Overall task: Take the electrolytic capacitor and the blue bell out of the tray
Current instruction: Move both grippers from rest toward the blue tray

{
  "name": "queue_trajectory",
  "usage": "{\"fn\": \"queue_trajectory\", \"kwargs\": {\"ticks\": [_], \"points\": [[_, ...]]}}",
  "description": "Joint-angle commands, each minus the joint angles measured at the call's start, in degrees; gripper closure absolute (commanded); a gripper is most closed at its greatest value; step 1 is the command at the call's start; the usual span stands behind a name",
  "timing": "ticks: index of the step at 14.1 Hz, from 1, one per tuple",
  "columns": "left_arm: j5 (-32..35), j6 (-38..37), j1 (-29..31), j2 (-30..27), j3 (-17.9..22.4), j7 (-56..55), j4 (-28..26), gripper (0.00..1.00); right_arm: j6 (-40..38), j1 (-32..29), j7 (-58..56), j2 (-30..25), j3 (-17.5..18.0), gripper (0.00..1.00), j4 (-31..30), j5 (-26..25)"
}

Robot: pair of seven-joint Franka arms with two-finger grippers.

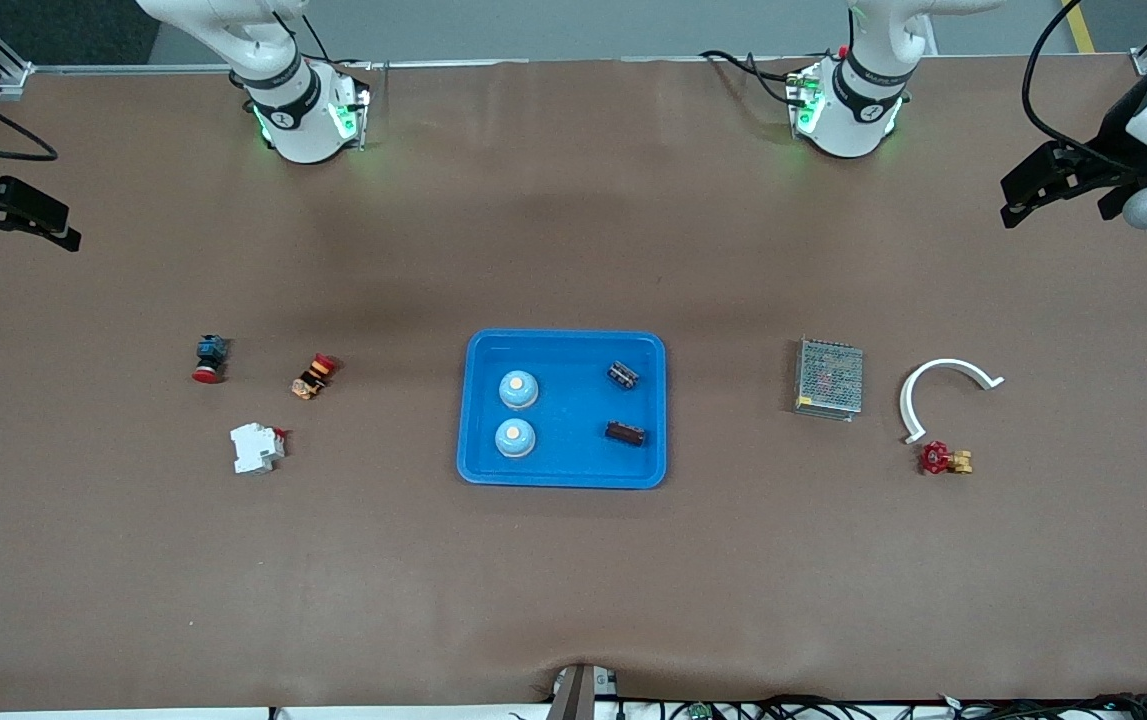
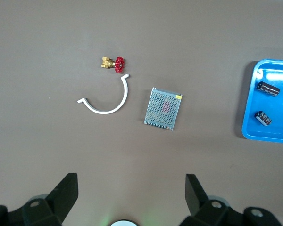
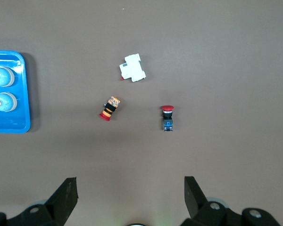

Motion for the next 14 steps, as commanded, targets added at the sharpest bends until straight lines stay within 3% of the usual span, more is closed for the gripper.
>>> {"fn": "queue_trajectory", "kwargs": {"ticks": [1,9,14], "points": [[-0.41,-0.90,0.18,0.30,-0.12,0.83,1.33,0.00,-0.41,1.29,0.29,-0.27,-0.26,0.00,0.62,-1.05],[-0.94,-0.90,0.09,0.30,-0.21,0.49,1.16,0.00,-0.06,2.17,0.21,-0.18,-0.26,0.00,0.63,-1.04],[-2.25,-0.72,-0.53,1.88,-2.75,-3.01,-0.34,0.00,0.12,3.66,2.92,0.08,-0.26,0.00,0.71,-0.70]]}}
